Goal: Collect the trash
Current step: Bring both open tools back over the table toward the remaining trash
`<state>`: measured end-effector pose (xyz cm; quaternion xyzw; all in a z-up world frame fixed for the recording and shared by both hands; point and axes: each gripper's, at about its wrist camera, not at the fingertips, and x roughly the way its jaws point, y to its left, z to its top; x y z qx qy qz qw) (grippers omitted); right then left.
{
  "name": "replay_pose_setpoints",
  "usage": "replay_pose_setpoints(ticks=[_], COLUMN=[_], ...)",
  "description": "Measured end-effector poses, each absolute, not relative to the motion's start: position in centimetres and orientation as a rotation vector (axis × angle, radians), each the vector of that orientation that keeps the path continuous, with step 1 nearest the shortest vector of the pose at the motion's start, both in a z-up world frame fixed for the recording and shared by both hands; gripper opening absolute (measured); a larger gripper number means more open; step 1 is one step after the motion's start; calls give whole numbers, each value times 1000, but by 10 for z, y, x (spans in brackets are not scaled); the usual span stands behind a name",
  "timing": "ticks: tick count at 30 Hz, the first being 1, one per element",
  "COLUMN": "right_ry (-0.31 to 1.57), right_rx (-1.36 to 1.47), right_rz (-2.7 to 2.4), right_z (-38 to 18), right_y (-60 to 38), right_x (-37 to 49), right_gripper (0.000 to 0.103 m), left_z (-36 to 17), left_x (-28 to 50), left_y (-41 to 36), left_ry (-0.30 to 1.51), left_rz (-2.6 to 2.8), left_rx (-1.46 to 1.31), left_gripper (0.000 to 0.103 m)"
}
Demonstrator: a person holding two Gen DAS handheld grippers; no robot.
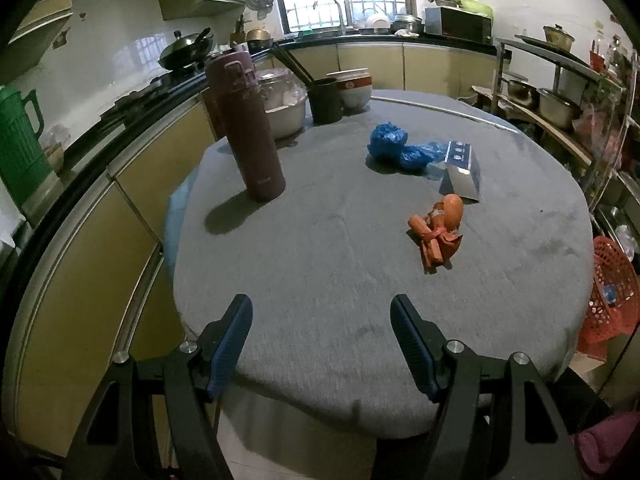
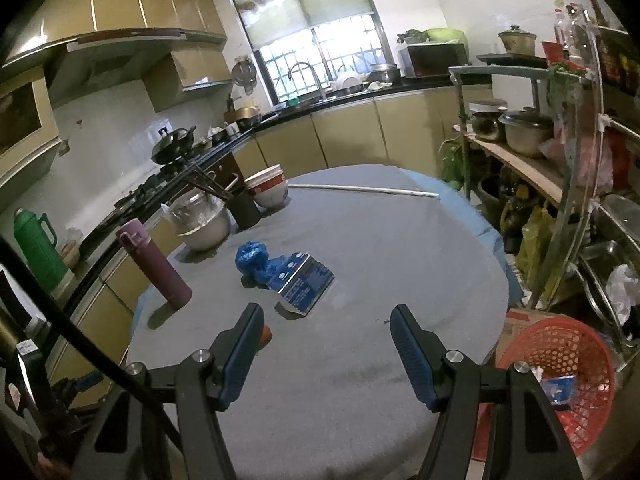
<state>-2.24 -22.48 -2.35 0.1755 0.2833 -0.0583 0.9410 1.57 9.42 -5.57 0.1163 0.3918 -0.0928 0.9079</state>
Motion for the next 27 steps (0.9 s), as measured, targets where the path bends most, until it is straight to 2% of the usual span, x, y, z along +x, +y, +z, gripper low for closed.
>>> replay_pose_setpoints(ticks=[14, 27], right_ry=[622, 640], right_rx=[395, 465], right_rz=[-4, 69], right_z=[-53, -79], right_y=[-238, -265], right_x=[27, 39], right_gripper=[70, 70], left_z=[-58, -57], left_x=[38, 41], left_y=[74, 20], left_ry=[860, 878], left_rz=[-120, -135], left_rx=[283, 374], left_gripper=[72, 72])
